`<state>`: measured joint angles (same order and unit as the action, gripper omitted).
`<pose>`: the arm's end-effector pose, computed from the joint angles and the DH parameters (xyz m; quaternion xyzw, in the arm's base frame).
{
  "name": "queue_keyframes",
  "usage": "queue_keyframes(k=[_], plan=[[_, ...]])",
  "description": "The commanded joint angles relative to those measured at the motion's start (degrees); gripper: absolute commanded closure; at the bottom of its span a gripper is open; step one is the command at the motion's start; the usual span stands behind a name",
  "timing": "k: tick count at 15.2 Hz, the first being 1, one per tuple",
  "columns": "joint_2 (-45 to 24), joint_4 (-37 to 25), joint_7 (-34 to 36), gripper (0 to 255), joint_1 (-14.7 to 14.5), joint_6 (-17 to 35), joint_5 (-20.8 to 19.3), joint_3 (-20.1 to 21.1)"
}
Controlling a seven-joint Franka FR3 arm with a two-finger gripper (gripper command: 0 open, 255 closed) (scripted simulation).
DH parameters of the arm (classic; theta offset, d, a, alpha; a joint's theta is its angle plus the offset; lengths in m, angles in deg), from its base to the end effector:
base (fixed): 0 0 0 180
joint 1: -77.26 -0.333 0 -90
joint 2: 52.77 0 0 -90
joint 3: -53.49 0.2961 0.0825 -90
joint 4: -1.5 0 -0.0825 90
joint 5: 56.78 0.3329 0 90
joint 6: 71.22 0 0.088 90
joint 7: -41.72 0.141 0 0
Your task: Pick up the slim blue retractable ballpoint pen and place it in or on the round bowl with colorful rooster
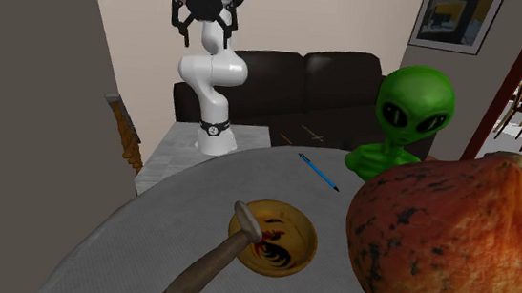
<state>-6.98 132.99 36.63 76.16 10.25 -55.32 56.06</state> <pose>0.2477 0.0237 0.5584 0.9968 0.0704 -0.0372 0.0027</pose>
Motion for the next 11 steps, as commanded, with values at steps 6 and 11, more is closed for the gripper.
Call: queue_keyframes(k=[6, 11], plan=[[-2.9, 4.1, 2.6, 0, -2.1, 8.6, 3.3, 4.0], [-7.7, 6.5, 4.9, 0, -4.1, 17.5, 6.1, 8.3]])
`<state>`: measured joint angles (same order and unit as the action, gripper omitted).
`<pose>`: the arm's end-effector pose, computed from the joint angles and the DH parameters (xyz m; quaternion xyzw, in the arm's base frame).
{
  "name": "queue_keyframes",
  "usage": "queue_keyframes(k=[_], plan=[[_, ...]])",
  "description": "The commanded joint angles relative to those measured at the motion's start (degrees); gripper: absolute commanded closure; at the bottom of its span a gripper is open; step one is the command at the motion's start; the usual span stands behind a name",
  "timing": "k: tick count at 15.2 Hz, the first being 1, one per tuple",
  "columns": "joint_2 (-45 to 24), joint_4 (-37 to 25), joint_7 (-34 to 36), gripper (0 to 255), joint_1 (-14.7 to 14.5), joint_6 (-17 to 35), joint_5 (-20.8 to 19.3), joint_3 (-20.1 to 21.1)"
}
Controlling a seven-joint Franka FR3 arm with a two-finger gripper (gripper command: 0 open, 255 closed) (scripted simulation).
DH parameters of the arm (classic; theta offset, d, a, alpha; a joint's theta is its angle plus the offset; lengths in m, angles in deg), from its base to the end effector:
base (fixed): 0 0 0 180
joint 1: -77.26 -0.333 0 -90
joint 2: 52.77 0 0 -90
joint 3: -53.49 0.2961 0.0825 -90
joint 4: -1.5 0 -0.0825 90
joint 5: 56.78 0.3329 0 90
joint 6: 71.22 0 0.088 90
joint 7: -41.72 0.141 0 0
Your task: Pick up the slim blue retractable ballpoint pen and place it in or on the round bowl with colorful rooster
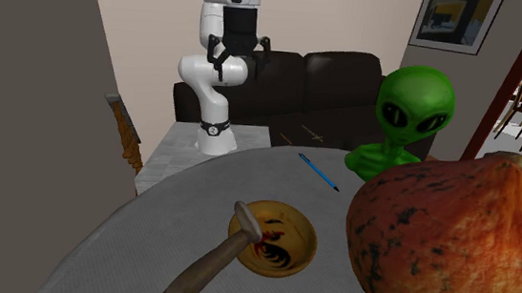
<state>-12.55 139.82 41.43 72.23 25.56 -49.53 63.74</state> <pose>0.2837 0.1016 0.4998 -0.9943 -0.1055 0.0154 0.0035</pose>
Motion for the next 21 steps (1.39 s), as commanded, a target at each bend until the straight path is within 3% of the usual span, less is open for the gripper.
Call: queue_keyframes(k=[1, 12, 17, 21], plan=[[-3.3, -0.1, 0.6, 0, -0.5, 4.0, 0.7, 1.5], [-20.0, -2.0, 6.7, 0, -3.2, 22.9, 2.1, 11.4], [-29.7, -5.7, 10.9, 0, -3.6, 30.3, -1.0, 15.8], [-38.1, -9.8, 15.6, 0, -4.2, 35.1, -5.9, 18.6]])
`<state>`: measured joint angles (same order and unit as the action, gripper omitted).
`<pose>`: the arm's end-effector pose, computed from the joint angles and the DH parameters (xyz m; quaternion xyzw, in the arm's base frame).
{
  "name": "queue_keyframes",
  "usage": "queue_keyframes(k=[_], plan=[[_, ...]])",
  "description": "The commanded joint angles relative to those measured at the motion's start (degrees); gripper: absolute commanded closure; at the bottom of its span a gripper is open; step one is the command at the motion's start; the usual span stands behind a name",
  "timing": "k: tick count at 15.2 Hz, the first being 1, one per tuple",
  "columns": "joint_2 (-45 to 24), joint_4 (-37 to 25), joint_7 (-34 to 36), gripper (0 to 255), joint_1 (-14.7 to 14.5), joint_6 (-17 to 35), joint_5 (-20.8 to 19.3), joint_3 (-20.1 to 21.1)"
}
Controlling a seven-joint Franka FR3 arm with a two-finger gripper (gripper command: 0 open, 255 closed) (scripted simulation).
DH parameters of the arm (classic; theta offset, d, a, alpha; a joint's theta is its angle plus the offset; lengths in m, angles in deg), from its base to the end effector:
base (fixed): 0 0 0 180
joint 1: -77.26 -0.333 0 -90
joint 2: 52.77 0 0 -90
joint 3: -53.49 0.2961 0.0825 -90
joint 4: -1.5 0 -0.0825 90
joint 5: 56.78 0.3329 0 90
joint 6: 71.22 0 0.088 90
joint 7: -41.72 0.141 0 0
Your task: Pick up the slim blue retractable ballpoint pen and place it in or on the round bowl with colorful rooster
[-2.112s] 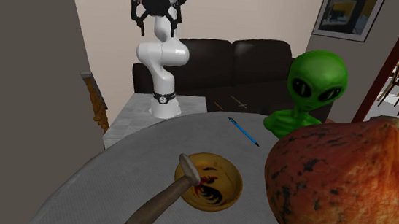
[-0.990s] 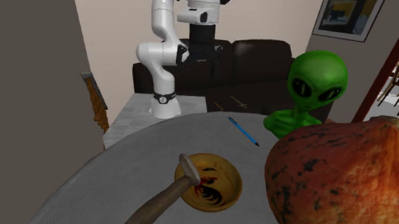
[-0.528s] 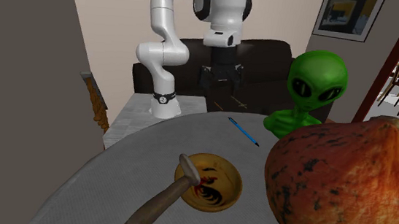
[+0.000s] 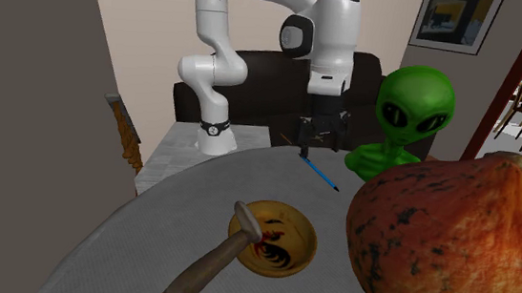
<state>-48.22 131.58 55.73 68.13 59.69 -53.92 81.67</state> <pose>0.3789 0.2929 0.3717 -0.9815 -0.1867 -0.0380 0.0191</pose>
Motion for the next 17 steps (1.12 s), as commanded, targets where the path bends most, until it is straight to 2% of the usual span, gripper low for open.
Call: queue_keyframes(k=[1, 9, 17], plan=[[-4.6, -2.8, 2.6, 0, -0.4, 2.0, -3.1, 1.2], [-9.3, -1.4, 5.0, 0, -0.8, 7.5, -6.6, 1.0], [-9.3, -1.4, 5.0, 0, -0.8, 7.5, -6.5, 0.9]])
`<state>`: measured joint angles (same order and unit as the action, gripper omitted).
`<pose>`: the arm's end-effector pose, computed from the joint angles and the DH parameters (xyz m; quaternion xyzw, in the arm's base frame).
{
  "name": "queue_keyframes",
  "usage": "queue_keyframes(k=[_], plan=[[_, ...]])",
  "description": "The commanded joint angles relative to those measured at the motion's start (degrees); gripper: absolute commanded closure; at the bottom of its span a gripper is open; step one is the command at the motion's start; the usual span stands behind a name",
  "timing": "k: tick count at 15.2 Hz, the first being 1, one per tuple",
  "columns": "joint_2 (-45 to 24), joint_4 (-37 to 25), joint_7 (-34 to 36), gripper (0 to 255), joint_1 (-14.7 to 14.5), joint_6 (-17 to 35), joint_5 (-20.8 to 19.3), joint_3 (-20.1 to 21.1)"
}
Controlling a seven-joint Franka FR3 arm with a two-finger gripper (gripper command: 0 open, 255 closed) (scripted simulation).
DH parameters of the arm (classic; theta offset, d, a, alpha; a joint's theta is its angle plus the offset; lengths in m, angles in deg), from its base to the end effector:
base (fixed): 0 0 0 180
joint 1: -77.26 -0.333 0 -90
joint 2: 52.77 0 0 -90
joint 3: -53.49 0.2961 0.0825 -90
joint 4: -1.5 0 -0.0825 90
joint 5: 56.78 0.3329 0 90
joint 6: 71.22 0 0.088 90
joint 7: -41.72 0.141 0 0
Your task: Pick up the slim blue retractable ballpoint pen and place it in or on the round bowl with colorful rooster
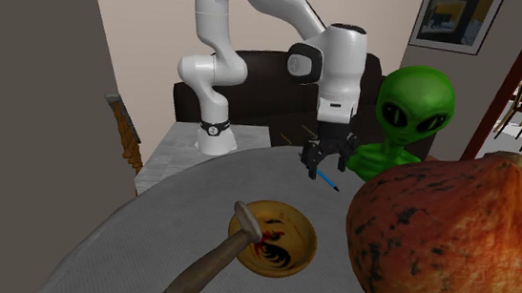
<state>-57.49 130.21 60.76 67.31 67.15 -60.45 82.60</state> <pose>0.3935 0.3165 0.3247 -0.9797 -0.1944 -0.0438 0.0215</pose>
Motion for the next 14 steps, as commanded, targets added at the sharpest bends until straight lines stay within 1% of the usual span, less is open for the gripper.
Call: queue_keyframes(k=[1, 10, 14], plan=[[0.0, 0.0, 0.0, 255, 0.0, 0.0, 0.0, 0.0], [0.0, 0.0, 0.0, 255, 0.0, 0.0, 0.0, 0.0], [2.1, -1.1, -1.2, 255, 0.2, -2.9, 1.6, 0.2]])
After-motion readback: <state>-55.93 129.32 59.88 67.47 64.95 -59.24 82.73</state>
